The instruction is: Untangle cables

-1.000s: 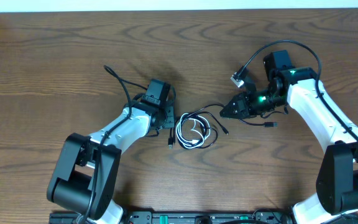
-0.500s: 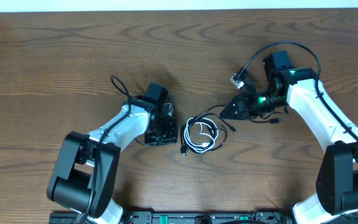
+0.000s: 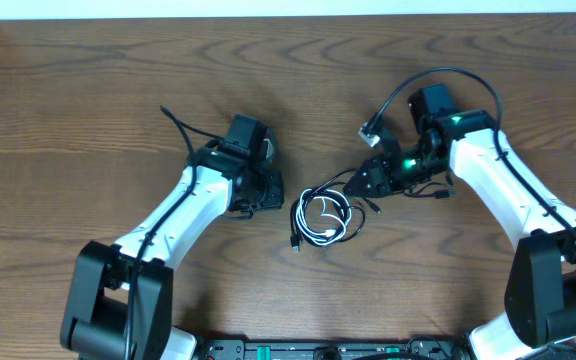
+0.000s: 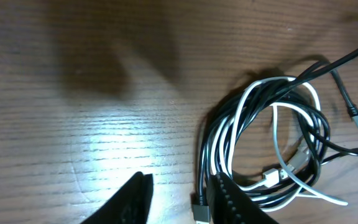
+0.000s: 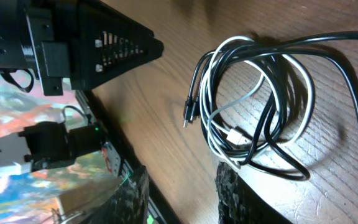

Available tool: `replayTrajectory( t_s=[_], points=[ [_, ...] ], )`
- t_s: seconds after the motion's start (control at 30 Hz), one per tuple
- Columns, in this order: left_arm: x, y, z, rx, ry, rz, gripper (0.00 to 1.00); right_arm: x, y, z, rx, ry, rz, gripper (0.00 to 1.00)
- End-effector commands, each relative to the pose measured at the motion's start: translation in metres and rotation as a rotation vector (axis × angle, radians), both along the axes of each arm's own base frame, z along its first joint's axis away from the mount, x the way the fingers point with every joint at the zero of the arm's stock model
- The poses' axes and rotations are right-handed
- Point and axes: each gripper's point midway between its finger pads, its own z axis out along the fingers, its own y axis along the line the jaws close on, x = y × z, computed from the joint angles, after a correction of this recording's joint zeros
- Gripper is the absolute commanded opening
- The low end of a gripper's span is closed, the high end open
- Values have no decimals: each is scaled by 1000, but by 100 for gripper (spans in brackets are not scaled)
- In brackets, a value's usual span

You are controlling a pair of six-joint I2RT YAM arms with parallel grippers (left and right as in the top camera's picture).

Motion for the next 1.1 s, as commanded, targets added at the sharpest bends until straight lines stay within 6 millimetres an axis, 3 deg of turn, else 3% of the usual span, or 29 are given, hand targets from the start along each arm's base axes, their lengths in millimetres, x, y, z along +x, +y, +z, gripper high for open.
replayTrajectory(
  t_s=[0.0,0.27,0.4,0.53,0.7,0.87,0.97,1.07],
  points=[
    [-4,-7,-15,22,22,-26,36,-4,3,-2,-47,-7,2,32],
    [-10,-25,-36,27,58,-51,38,-19,18,-22,-121,6,23,36],
    [-17,-30,-48,38,89,-69,37,-21,24,-42,-154,13,-22,38],
    [-21,-34,-52,43,101,-86,38,-22,27,-59,-138,-2,-46,43],
    [-21,-37,-50,20,98,-108,39,-23,27,-71,-126,-24,-56,39],
    [-12,-36,-30,-50,113,-74,40,-15,28,-68,-97,-47,-66,39],
    [-7,-39,-16,-92,103,-67,41,-7,34,-56,-9,-66,-66,42],
    [-6,-42,-14,-98,95,-70,44,3,36,-43,77,-90,-70,43]
  ],
)
